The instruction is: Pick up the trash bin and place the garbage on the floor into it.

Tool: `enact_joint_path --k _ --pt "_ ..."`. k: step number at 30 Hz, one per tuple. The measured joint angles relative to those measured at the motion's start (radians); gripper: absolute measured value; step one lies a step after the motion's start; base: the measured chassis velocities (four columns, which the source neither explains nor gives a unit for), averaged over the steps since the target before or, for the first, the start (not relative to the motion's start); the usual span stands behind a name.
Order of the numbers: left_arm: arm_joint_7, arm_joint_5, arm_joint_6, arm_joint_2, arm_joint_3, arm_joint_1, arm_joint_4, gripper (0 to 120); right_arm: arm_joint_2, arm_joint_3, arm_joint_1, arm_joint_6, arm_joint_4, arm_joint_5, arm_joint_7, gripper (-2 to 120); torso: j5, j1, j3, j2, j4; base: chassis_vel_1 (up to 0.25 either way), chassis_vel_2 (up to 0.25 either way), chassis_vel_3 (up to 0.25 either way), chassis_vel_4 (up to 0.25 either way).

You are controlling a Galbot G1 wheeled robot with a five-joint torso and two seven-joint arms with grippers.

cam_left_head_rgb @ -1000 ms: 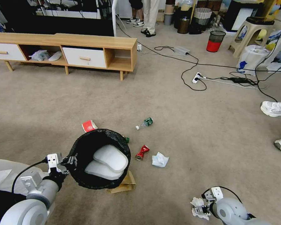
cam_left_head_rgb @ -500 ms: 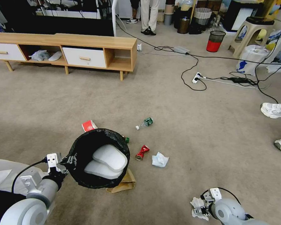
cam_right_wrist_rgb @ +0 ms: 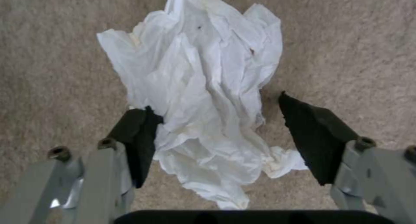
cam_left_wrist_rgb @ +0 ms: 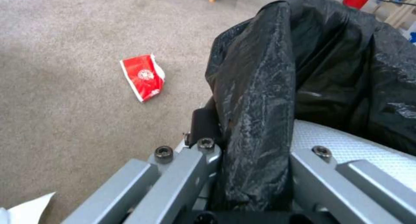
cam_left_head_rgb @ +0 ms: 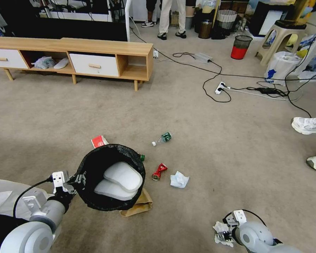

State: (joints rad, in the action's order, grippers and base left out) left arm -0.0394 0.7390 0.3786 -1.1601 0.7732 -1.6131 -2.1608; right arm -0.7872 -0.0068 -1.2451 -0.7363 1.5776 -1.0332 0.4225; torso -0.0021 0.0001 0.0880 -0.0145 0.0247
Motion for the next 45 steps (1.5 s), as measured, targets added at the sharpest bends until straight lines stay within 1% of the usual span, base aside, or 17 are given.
enact_joint_path --k 17,19,20,21,23,27,29,31,34,35,36,37,38,40,42,43,45 --pt "0.001 -0.001 0.001 -0.003 -0.002 0.003 0.012 0 -0.020 -0.008 0.035 0.000 -0.015 -0.002 -0.006 63 0.0002 0.000 0.000 0.001 0.0004 0.000 0.000 0.000 0.000" --pt "0.001 -0.001 0.001 -0.003 -0.002 0.003 0.012 0 -0.022 -0.010 0.039 0.000 -0.015 -0.002 -0.007 59 0.0002 0.000 0.001 0.001 0.0005 0.000 0.000 0.000 0.000" --pt "0.001 -0.001 0.001 -0.002 -0.002 0.003 0.012 0 -0.024 -0.015 0.046 0.000 -0.015 -0.002 -0.009 54 0.0001 0.000 0.001 0.001 0.0006 0.000 0.000 0.000 0.000" --pt "0.001 -0.001 0.001 -0.002 -0.002 0.003 0.012 0 -0.024 -0.015 0.046 0.000 -0.015 -0.002 -0.009 54 0.0001 0.000 0.001 0.001 0.0006 0.000 0.000 0.000 0.000" --pt "0.001 0.000 0.001 -0.002 -0.002 0.002 0.012 0 -0.029 -0.024 0.058 0.002 -0.017 -0.003 -0.016 46 0.0005 0.000 0.000 0.001 0.0005 0.000 0.000 0.000 0.000" --pt "0.001 0.000 0.001 -0.002 -0.002 0.001 0.012 0 -0.027 -0.024 0.056 0.004 -0.017 -0.004 -0.020 39 0.0012 0.000 0.000 0.001 0.0000 0.000 0.000 0.000 0.000" --pt "0.001 0.000 0.002 -0.002 -0.003 0.001 0.012 0 -0.012 -0.018 0.033 0.009 -0.009 -0.009 -0.023 32 0.0027 0.000 0.000 0.001 -0.0012 0.000 0.000 0.000 0.000" --pt "0.001 0.000 0.002 -0.003 -0.003 0.001 0.012 0 -0.005 -0.013 0.022 0.011 -0.002 -0.010 -0.023 30 0.0034 0.000 0.000 0.001 -0.0013 0.000 0.000 0.000 0.000" --pt "0.001 -0.004 0.002 -0.006 -0.008 0.003 0.012 0 0.017 0.013 -0.021 0.018 0.023 -0.010 -0.023 22 0.0058 0.000 0.001 0.002 -0.0018 0.000 0.000 0.000 0.000" --pt "0.001 -0.004 0.002 -0.006 -0.008 0.003 0.012 0 0.017 0.013 -0.021 0.018 0.023 -0.010 -0.023 22 0.0058 0.000 0.001 0.002 -0.0018 0.000 0.000 0.000 0.000" --pt "0.002 -0.007 0.002 -0.008 -0.010 0.004 0.011 0 0.027 0.027 -0.034 0.019 0.024 -0.005 -0.017 17 0.0051 0.000 0.001 0.002 -0.0014 0.000 0.000 0.000 0.000" --pt "0.002 -0.010 0.002 -0.012 -0.014 0.003 0.007 0 0.040 0.049 -0.056 0.019 0.028 -0.001 -0.011 10 0.0012 0.000 0.001 0.002 -0.0003 0.000 0.000 0.000 0.000" --pt "0.002 -0.010 0.002 -0.012 -0.014 0.003 0.007 0 0.040 0.049 -0.056 0.019 0.028 -0.001 -0.011 10 0.0012 0.000 0.001 0.002 -0.0003 0.000 0.000 0.000 0.000" --pt "0.003 -0.014 0.002 -0.014 -0.017 -0.002 0.000 0 0.052 0.070 -0.078 0.019 0.043 0.000 -0.014 0 0.0034 0.000 0.001 0.002 -0.0002 0.000 0.000 0.000 0.000" --pt "0.003 -0.016 0.002 -0.014 -0.017 -0.003 -0.003 0 0.057 0.078 -0.087 0.019 0.049 0.001 -0.016 0 0.0026 0.000 0.001 0.002 0.0000 0.000 0.000 0.000 0.000" --pt "0.003 -0.017 0.002 -0.014 -0.017 -0.007 -0.007 0 0.065 0.093 -0.098 0.020 0.060 0.003 -0.017 0 0.0009 0.000 0.001 0.002 -0.0003 0.000 0.000 0.000 0.000" --pt "0.003 -0.017 0.002 -0.012 -0.017 -0.012 -0.013 0 0.072 0.109 -0.114 0.021 0.077 0.003 -0.018 0 0.0017 0.000 0.001 0.002 -0.0004 0.000 0.000 0.000 0.000"
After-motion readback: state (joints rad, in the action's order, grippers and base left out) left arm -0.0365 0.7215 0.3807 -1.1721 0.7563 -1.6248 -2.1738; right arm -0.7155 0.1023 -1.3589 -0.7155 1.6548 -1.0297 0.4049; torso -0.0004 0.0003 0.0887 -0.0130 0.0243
